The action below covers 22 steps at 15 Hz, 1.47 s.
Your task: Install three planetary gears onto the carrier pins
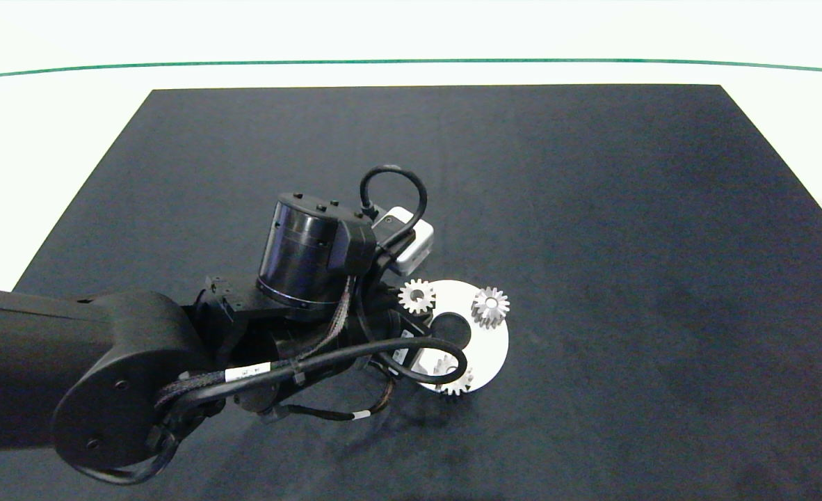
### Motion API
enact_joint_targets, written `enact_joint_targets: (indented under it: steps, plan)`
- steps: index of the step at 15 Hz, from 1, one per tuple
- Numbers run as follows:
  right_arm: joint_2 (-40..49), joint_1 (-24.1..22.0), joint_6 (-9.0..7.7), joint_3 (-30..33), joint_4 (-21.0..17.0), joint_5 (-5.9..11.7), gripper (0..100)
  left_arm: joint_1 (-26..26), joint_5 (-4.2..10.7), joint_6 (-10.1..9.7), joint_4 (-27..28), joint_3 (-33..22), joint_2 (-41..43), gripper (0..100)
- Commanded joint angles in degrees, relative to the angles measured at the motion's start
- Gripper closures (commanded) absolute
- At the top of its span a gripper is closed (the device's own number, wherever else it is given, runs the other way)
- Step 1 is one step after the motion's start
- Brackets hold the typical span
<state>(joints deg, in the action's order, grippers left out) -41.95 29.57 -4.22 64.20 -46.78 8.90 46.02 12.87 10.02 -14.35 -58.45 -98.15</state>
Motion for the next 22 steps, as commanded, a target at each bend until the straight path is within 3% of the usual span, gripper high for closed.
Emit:
enact_joint_targets:
  steps: [1,19,20,22]
  plan:
    - [0.2,0.04,-0.09,-0.04,-0.25,0.07,0,-0.32,0.13,0.09,0.02,-0.34,-0.2,99]
    - [0.64,0.13,-0.09,0.23,-0.25,0.07,0,-1.11,0.13,0.0,0.02,-0.17,0.24,99]
    - [0.55,0.13,-0.09,0.32,-0.25,0.07,0,-1.11,0.13,-0.18,-0.07,-0.08,0.32,0]
    - [0.55,0.13,-0.09,0.32,-0.25,0.07,0,-1.02,0.13,-0.18,-0.15,-0.17,0.24,0]
